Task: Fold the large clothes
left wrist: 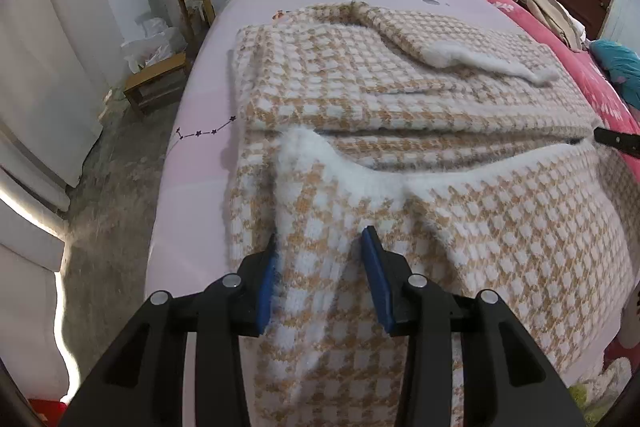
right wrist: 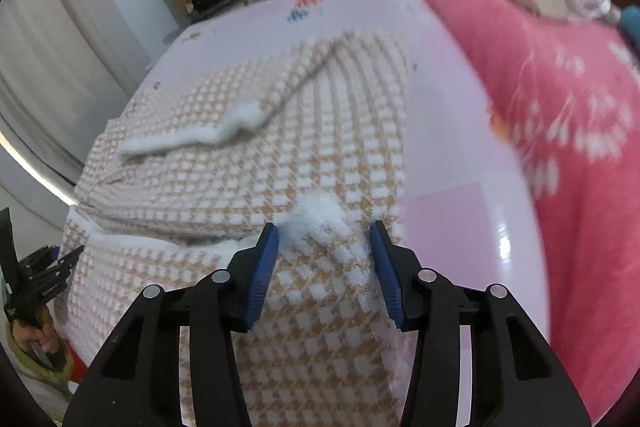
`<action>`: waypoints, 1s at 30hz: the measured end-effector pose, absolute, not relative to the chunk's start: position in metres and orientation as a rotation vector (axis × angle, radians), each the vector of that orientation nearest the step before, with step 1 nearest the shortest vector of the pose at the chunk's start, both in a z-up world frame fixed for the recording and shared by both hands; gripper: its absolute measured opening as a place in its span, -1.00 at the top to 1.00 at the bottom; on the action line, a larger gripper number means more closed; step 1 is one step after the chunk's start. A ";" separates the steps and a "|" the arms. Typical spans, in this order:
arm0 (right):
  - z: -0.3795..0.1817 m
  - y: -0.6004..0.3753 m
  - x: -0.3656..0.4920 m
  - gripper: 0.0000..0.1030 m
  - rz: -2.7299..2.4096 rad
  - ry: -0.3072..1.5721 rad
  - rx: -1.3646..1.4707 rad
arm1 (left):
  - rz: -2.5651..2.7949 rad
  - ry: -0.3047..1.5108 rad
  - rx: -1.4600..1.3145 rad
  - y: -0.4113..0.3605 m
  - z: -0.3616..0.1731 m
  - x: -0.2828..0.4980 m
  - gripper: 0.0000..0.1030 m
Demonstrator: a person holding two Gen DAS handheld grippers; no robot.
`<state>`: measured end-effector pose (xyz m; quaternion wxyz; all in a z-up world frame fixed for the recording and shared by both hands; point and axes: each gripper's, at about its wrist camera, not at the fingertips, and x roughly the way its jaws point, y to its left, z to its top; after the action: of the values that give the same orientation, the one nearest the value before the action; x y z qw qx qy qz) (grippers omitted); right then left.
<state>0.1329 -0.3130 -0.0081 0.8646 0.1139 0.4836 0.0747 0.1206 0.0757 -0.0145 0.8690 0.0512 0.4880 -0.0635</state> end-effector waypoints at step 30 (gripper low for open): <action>0.002 -0.304 0.120 0.67 0.206 1.134 0.095 | -0.084 1.056 0.153 0.063 -0.012 0.126 0.25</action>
<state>0.1204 -0.3045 0.0020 0.8373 0.0450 0.5361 0.0972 0.1258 0.0634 -0.0124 0.8601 0.0728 0.5033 -0.0399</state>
